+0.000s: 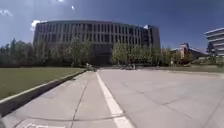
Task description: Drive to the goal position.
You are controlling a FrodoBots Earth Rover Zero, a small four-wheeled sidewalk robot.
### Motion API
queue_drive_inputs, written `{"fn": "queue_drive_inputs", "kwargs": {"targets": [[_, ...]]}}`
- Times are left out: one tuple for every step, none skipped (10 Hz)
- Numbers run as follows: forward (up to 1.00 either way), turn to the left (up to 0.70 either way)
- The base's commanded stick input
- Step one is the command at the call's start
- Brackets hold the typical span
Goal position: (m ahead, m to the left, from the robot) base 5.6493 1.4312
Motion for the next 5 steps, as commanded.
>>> {"fn": "queue_drive_inputs", "kwargs": {"targets": [[0.70,0.01],[0.70,0.01],[0.70,0.01],[0.70,0.01],[0.70,0.01]]}}
